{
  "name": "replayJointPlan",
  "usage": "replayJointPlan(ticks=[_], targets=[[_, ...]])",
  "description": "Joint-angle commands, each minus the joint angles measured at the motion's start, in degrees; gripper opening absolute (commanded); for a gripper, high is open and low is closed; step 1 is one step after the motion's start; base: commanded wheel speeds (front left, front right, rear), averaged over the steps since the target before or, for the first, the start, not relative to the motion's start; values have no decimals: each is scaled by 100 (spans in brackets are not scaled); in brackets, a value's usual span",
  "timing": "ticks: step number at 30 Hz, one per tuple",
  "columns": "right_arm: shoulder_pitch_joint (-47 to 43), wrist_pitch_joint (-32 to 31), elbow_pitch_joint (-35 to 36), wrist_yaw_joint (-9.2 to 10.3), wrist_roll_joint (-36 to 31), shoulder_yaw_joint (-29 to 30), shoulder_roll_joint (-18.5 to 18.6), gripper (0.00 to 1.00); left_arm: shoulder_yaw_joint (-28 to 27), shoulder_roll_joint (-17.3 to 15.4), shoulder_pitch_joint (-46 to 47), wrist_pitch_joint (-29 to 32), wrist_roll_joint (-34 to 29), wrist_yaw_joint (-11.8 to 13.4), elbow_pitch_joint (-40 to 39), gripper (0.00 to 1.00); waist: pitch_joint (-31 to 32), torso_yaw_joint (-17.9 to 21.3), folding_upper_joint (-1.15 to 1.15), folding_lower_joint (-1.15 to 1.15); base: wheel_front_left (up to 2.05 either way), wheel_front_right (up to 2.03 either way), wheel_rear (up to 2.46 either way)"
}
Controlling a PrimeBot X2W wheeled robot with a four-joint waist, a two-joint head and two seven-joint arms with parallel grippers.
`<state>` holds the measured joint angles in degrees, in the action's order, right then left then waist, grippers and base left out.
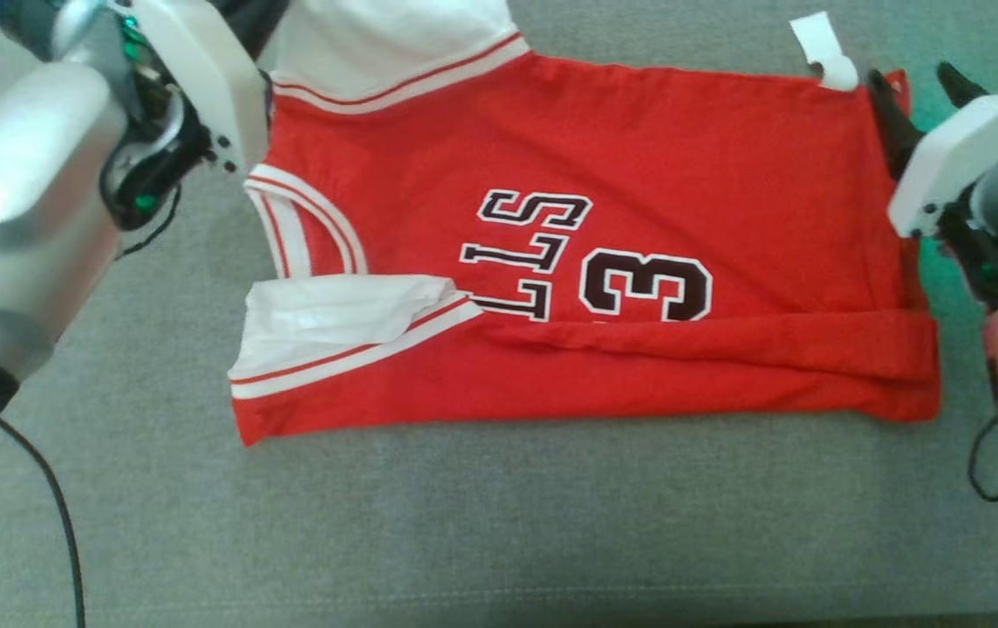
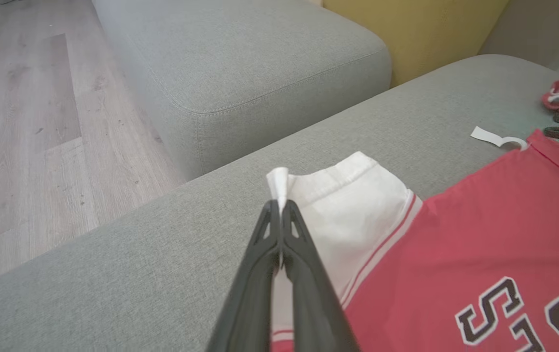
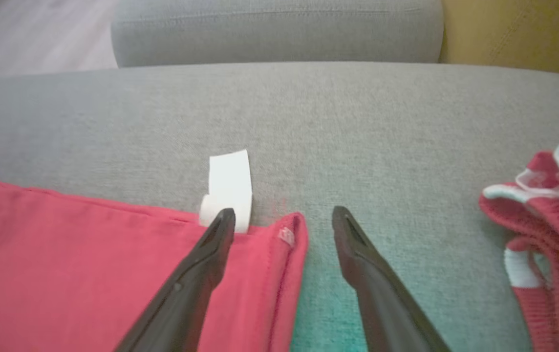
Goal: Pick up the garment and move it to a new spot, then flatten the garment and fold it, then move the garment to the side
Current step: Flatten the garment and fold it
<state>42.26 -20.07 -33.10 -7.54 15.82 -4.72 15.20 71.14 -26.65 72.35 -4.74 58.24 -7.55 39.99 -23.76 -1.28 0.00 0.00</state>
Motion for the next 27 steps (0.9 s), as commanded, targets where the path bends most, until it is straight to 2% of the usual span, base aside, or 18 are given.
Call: replayJointPlan(ticks=[1, 12, 13, 14, 15, 19, 27], targets=[[224, -99, -41, 5, 20, -106, 149, 100, -137, -179, 246, -76, 48, 7, -165, 0, 21, -93, 0, 0, 0, 0, 0], [537, -372, -790, 5, 326, -549, 431, 100, 42, -247, 332, -111, 168, 7, -404, 0, -84, -185, 0, 0, 0, 0, 0], [561, -407, -838, 5, 364, -614, 448, 98, 53, -257, 334, -113, 174, 7, -381, 0, -85, -181, 0, 0, 0, 0, 0], [587, -419, -875, 5, 403, -668, 463, 45, 64, -270, 337, -117, 167, 7, -347, 0, -84, -175, 0, 0, 0, 0, 0], [616, -407, -910, 5, 443, -692, 479, 0, 75, -280, 337, -122, 158, 7, -316, 0, -82, -168, 0, 0, 0, 0, 0], [747, -259, -978, 5, 537, -841, 520, 0, 93, -314, 323, -195, 215, 7, -150, 0, -54, -142, 0, 0, 0, 0, 0], [1182, 423, -951, 5, 732, -1059, 600, 0, -23, -313, 554, -661, 234, 7, 429, 0, -87, -133, 0, 0, 0, 0, 0]])
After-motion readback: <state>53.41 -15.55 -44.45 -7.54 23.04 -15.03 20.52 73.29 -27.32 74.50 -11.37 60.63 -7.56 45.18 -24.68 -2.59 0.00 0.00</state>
